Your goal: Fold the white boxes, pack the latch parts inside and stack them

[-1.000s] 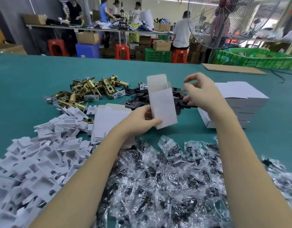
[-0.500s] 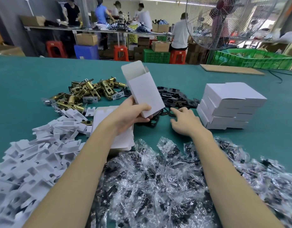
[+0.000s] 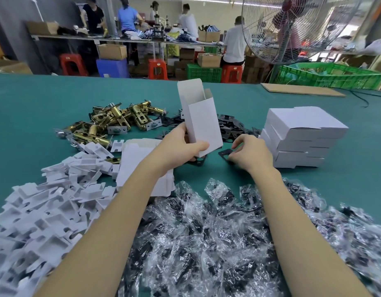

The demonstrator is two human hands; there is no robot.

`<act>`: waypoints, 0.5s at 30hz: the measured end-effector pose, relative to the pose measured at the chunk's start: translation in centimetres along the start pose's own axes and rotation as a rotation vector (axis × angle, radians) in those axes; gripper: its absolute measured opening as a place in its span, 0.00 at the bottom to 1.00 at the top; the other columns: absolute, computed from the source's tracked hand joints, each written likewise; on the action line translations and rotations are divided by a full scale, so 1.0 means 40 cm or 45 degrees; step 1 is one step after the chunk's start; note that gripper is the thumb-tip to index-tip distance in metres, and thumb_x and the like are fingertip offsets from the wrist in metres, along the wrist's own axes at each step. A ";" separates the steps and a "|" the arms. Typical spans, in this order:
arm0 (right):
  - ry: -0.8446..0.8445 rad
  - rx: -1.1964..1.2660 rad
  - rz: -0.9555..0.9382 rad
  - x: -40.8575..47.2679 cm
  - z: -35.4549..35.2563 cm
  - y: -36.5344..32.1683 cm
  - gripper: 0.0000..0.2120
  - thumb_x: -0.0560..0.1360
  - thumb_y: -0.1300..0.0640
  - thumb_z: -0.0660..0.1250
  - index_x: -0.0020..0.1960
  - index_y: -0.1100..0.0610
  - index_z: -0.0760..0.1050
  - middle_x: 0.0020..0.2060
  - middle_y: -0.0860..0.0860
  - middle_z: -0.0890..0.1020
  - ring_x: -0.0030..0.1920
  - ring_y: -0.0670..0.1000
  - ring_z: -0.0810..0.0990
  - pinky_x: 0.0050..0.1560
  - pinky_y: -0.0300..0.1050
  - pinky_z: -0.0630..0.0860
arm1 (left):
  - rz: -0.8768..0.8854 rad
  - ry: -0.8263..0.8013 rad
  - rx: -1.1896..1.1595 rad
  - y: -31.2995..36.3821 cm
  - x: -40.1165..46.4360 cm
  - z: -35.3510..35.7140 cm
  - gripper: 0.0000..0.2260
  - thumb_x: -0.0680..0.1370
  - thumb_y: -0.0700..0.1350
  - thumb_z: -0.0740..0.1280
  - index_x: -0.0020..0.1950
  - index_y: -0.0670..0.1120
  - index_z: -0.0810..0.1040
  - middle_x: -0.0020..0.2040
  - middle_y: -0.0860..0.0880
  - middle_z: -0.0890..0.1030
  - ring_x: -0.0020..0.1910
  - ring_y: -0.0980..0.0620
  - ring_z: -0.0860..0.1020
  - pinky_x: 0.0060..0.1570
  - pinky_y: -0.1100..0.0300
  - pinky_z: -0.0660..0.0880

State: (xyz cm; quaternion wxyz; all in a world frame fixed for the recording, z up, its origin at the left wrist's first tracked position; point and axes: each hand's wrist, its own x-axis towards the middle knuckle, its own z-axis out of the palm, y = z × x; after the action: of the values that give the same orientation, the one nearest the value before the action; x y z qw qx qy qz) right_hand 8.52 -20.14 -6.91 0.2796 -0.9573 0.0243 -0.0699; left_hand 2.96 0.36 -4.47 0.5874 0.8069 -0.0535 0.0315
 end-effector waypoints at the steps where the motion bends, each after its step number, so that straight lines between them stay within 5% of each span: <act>1: -0.002 -0.003 -0.001 -0.001 0.000 -0.001 0.10 0.70 0.55 0.76 0.48 0.48 0.77 0.46 0.48 0.84 0.49 0.53 0.79 0.44 0.43 0.71 | -0.001 -0.006 -0.025 -0.003 -0.001 0.005 0.18 0.77 0.45 0.73 0.63 0.58 0.71 0.55 0.59 0.81 0.51 0.58 0.82 0.45 0.60 0.83; 10: -0.014 -0.028 0.012 0.006 -0.003 0.008 0.07 0.75 0.56 0.70 0.40 0.46 0.81 0.45 0.49 0.86 0.46 0.53 0.79 0.47 0.44 0.75 | -0.036 -0.073 -0.092 -0.055 -0.012 0.049 0.20 0.78 0.43 0.73 0.65 0.54 0.70 0.56 0.58 0.81 0.48 0.59 0.83 0.40 0.62 0.82; 13: -0.016 0.378 0.079 0.014 -0.019 -0.003 0.05 0.78 0.56 0.67 0.46 0.48 0.82 0.46 0.48 0.85 0.49 0.53 0.84 0.51 0.48 0.81 | -0.045 -0.087 -0.072 -0.063 -0.013 0.051 0.21 0.78 0.43 0.73 0.68 0.53 0.70 0.56 0.59 0.80 0.47 0.60 0.83 0.39 0.65 0.80; 15: -0.144 0.951 0.221 0.016 -0.040 -0.017 0.07 0.81 0.60 0.63 0.55 0.55 0.79 0.51 0.53 0.85 0.44 0.52 0.87 0.41 0.45 0.83 | -0.048 -0.096 -0.064 -0.066 -0.012 0.052 0.22 0.78 0.43 0.73 0.68 0.52 0.70 0.56 0.58 0.81 0.48 0.58 0.83 0.39 0.64 0.81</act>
State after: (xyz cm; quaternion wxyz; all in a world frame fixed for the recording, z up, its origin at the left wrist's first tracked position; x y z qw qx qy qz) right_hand 8.94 -20.50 -5.13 0.6147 -0.7863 0.0628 0.0028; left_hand 2.77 -0.79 -7.65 0.6055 0.7934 -0.0612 -0.0114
